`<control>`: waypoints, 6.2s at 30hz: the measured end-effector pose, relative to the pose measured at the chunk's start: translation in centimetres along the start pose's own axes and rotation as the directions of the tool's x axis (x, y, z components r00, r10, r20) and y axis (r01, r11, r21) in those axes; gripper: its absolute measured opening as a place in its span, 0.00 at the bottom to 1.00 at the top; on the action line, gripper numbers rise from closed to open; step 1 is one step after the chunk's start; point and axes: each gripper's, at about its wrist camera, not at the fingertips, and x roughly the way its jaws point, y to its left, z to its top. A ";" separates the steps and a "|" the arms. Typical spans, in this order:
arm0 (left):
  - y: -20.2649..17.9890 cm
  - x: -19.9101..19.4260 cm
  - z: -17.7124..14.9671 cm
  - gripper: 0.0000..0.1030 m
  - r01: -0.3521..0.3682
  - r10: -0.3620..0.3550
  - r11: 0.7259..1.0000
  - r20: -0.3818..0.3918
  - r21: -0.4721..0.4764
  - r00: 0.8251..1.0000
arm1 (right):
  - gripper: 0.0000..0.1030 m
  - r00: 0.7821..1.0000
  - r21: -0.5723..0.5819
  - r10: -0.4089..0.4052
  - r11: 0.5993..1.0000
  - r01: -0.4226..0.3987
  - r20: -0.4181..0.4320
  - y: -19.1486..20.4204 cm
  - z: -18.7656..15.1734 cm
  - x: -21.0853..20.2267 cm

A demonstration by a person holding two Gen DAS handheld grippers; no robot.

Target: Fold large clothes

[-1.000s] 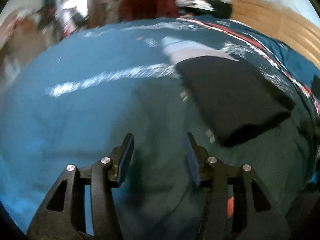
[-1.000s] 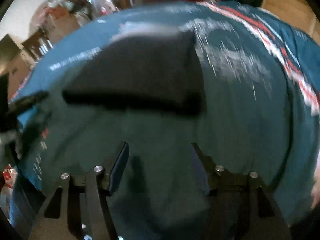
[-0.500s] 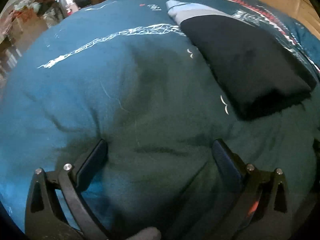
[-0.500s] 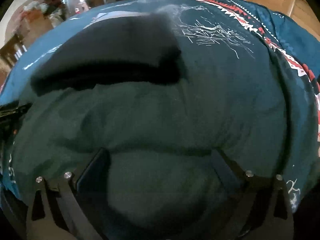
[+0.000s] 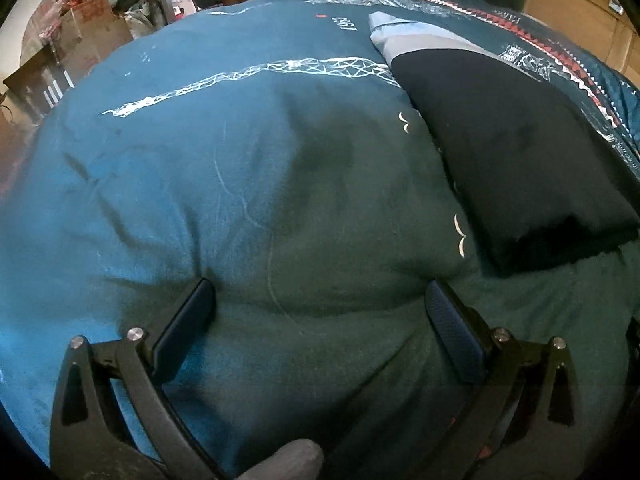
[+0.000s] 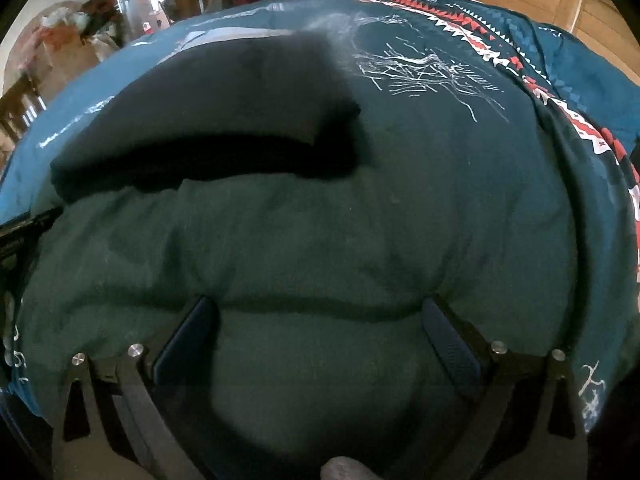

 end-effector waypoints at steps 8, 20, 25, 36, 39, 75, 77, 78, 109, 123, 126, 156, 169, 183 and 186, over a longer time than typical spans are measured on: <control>-0.1 -0.2 0.0 1.00 0.000 0.000 1.000 0.017 -0.003 1.000 | 1.00 1.000 -0.005 0.024 1.000 -0.024 -0.003 -0.5 0.2 0.3; -0.4 -0.2 0.2 1.00 -0.018 0.018 1.000 0.007 0.008 1.000 | 1.00 0.999 -0.007 0.034 0.999 -0.034 -0.004 -0.7 0.5 0.5; -0.3 -0.1 0.0 1.00 -0.012 0.011 1.000 0.021 0.006 1.000 | 1.00 0.999 -0.005 0.032 0.999 -0.032 -0.003 -0.7 0.4 0.5; -1.1 -0.3 0.1 1.00 -0.057 0.057 0.998 0.023 0.010 0.998 | 1.00 1.000 -0.003 0.015 1.000 -0.015 -0.002 -0.2 0.4 0.3; -0.7 -0.1 0.0 1.00 -0.033 0.033 0.999 0.028 0.004 0.999 | 1.00 1.000 0.000 0.015 1.000 -0.015 0.000 -0.1 0.3 0.3; -0.7 -0.3 -0.5 1.00 -0.024 0.023 1.000 0.073 0.005 0.997 | 1.00 0.999 0.037 -0.036 0.999 0.036 0.009 0.1 0.5 0.7; -0.6 -0.3 -0.5 1.00 -0.022 0.022 1.000 0.074 0.004 0.997 | 1.00 0.999 0.038 -0.037 0.999 0.037 0.009 0.1 0.5 0.7; -0.6 -0.3 -0.5 1.00 -0.021 0.021 1.000 0.075 0.004 0.997 | 1.00 0.999 0.038 -0.037 0.999 0.037 0.009 0.1 0.5 0.7; -0.5 -0.3 -0.5 1.00 -0.020 0.020 1.000 0.076 0.002 0.997 | 1.00 1.000 0.034 -0.028 0.999 0.028 0.008 -0.1 0.6 1.1; -0.5 -0.3 -0.5 1.00 -0.019 0.019 1.000 0.078 0.003 0.997 | 1.00 1.000 0.035 -0.027 0.999 0.027 0.007 0.0 0.6 1.2; -0.5 -0.3 -0.5 1.00 -0.020 0.019 1.000 0.078 0.003 0.997 | 1.00 1.000 0.036 -0.027 0.999 0.027 0.007 0.0 0.6 1.1; -0.5 -0.3 -0.6 1.00 -0.019 0.019 1.000 0.079 0.003 0.997 | 1.00 1.000 0.035 -0.024 0.999 0.024 0.007 -0.1 0.7 1.4; -0.6 -0.3 -0.6 1.00 -0.020 0.019 1.000 0.079 0.003 0.997 | 1.00 1.000 0.035 -0.024 0.999 0.024 0.007 -0.1 0.7 1.4; -0.5 -0.3 -0.6 1.00 -0.020 0.019 1.000 0.080 0.003 0.997 | 1.00 1.000 0.035 -0.023 0.999 0.023 0.007 -0.1 0.7 1.4; -0.5 -0.3 -0.6 1.00 -0.020 0.019 1.000 0.080 0.003 0.997 | 1.00 1.000 0.035 -0.023 0.999 0.023 0.007 -0.1 0.7 1.4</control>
